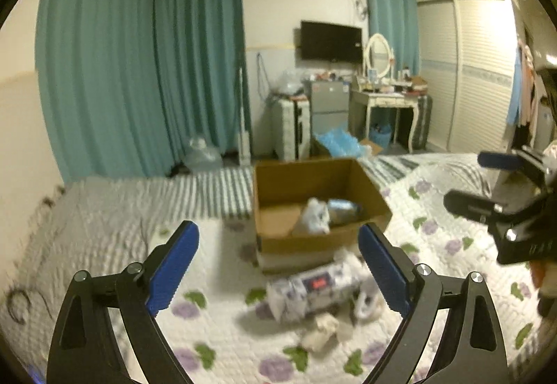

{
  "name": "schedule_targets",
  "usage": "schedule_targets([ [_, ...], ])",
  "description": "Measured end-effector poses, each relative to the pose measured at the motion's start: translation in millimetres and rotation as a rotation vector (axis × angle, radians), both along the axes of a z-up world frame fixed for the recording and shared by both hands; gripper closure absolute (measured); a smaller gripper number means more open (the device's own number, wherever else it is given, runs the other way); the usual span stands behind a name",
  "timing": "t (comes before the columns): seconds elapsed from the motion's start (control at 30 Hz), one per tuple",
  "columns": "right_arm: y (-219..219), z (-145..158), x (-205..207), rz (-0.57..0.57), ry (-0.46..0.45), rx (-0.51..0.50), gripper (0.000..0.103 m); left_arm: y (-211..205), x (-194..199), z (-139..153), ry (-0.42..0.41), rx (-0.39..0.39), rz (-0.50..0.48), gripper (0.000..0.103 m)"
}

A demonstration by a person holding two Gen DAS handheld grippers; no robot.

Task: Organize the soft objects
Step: 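Grasp the folded white fabric strap with the left tool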

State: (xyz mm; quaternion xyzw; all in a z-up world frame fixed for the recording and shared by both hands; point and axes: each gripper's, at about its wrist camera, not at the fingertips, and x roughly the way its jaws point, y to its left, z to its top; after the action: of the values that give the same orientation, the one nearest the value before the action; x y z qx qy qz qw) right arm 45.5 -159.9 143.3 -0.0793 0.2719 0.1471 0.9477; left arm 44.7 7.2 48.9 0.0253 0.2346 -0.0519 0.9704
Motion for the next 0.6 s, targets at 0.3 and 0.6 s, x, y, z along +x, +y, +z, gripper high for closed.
schedule_targets([
  [0.3, -4, -104, 8, -0.048, 0.143, 0.053, 0.000, 2, 15, -102, 0.192, 0.005, 0.036, 0.009],
  [0.6, 2, -166, 27, -0.054, 0.262, -0.019, 0.000, -11, 22, -162, 0.334, 0.052, -0.022, 0.009],
])
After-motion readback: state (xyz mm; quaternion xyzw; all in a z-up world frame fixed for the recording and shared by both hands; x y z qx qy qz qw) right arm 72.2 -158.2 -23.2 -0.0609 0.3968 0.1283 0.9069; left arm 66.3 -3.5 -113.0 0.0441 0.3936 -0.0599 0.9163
